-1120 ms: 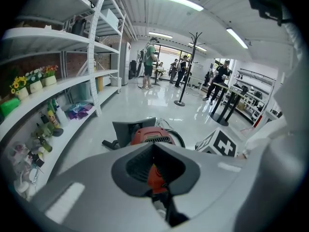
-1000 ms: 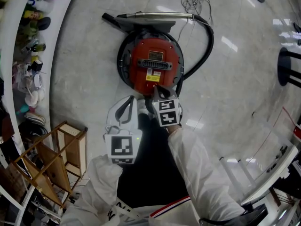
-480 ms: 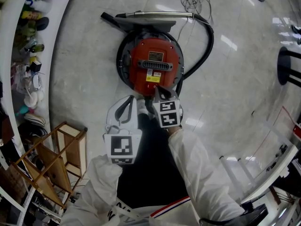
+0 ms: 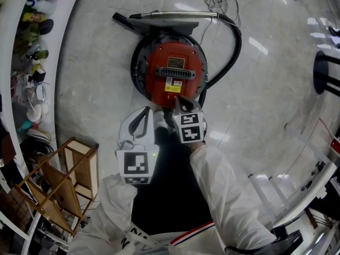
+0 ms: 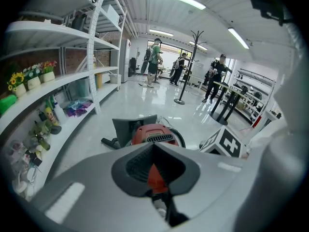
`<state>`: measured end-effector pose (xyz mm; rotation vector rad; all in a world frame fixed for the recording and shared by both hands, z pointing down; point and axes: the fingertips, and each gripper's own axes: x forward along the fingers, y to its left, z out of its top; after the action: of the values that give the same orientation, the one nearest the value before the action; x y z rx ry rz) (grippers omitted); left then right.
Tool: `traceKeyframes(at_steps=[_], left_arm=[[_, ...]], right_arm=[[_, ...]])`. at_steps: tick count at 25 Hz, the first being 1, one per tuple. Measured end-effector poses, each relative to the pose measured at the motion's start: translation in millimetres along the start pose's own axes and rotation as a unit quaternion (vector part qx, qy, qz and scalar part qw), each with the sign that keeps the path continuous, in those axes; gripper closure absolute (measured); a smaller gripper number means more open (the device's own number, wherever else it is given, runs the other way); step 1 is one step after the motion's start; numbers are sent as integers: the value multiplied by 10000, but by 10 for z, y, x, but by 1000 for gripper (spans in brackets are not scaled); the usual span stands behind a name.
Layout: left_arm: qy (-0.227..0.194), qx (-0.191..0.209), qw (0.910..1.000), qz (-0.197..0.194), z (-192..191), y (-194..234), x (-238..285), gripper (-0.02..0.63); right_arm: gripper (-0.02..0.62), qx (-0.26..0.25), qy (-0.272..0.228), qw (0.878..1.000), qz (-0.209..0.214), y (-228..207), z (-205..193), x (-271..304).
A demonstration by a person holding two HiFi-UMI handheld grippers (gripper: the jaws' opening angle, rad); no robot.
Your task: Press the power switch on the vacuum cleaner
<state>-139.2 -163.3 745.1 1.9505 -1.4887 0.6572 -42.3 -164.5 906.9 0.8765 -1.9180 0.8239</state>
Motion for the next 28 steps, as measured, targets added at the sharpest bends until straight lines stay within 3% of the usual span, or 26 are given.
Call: traceKeyframes(at_steps=[28], left_arm=[[-158, 291, 9994, -60, 149, -183, -109, 606]], right_arm=[[595, 69, -130, 9999, -80, -136, -19, -253]])
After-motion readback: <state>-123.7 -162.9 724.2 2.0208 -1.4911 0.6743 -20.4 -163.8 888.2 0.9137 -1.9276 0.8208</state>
